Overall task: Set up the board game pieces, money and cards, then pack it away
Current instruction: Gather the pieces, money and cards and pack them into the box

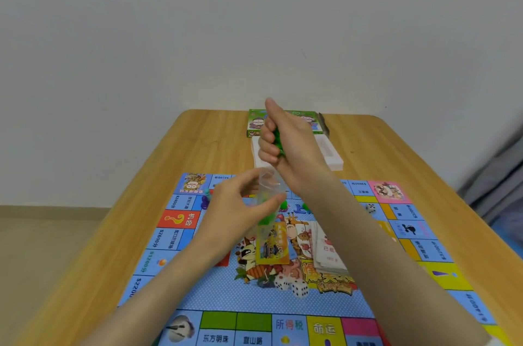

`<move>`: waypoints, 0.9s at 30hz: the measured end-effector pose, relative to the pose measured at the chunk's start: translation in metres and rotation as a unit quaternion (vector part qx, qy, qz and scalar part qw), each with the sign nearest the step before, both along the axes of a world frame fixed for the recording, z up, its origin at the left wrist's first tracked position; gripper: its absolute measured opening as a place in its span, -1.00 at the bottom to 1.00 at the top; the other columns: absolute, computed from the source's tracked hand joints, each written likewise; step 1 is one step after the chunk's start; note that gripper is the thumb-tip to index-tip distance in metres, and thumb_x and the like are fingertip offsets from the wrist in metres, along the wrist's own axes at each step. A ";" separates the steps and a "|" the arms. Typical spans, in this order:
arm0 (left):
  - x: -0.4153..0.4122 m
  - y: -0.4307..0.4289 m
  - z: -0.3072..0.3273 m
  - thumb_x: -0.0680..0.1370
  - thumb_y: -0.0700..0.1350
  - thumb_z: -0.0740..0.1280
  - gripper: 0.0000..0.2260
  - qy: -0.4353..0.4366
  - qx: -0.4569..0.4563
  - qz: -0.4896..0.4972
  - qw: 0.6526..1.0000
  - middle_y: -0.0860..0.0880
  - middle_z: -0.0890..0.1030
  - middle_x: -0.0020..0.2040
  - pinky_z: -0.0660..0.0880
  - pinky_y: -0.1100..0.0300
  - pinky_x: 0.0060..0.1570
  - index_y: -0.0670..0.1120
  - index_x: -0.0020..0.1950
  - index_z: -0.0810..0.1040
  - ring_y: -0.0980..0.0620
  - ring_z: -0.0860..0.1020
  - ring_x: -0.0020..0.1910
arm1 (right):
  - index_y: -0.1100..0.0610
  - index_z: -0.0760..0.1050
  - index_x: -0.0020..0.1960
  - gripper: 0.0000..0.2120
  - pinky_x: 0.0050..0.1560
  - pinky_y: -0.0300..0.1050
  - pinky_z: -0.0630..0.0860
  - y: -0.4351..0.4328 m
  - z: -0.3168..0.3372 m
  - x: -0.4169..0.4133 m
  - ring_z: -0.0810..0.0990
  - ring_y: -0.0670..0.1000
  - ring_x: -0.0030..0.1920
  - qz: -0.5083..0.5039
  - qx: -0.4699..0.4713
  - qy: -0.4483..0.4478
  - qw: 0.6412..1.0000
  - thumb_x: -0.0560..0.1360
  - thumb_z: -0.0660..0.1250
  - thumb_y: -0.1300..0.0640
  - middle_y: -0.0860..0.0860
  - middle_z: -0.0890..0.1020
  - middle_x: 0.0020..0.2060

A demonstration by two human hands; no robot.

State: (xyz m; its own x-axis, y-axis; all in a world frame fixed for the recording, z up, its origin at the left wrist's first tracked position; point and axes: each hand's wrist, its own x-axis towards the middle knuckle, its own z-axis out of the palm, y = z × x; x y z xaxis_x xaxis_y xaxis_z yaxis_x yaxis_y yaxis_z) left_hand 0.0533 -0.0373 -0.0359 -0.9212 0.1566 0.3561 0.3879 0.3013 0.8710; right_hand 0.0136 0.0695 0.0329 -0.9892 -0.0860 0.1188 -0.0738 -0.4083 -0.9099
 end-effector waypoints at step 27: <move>0.000 -0.003 0.002 0.41 -0.15 0.48 -0.70 0.001 0.039 0.004 0.999 0.17 0.66 -0.01 0.48 0.36 0.09 0.10 0.08 0.57 0.25 0.59 0.03 | 0.19 0.32 -0.33 -0.65 -0.45 -0.22 0.43 -0.001 0.010 0.013 0.39 -0.02 -0.54 -0.009 0.039 0.044 0.998 0.61 0.17 0.11 0.00 0.36 -0.61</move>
